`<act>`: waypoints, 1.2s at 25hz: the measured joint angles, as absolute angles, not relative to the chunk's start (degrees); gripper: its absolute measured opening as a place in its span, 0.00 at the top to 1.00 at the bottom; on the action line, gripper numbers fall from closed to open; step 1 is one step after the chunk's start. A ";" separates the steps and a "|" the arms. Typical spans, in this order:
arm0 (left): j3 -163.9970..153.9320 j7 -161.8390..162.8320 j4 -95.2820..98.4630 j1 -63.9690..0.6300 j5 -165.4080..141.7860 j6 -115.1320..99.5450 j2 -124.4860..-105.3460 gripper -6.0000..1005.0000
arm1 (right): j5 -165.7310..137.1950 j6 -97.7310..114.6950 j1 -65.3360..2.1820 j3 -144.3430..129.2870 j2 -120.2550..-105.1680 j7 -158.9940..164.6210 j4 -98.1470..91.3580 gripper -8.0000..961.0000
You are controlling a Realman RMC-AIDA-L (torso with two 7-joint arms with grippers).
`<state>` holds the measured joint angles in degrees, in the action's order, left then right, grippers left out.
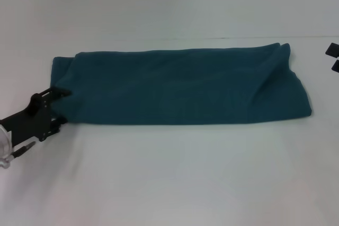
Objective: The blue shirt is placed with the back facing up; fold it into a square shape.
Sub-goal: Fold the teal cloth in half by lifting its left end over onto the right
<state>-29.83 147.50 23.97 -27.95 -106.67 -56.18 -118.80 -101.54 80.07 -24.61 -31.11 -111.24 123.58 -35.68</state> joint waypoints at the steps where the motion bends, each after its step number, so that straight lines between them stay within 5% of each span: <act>1: -29.98 147.50 23.83 -28.16 -106.68 -56.20 -118.82 0.22 | -101.53 80.07 -24.61 -31.11 -111.24 123.57 -35.68 0.13; 30: -27.91 144.99 23.64 -28.04 -106.57 -55.46 -119.07 0.22 | -101.56 79.80 -24.43 -30.33 -111.25 123.48 -35.68 0.13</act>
<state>-27.91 144.99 23.64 -28.04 -106.57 -55.46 -119.07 -101.56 79.80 -24.43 -30.33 -111.25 123.48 -35.68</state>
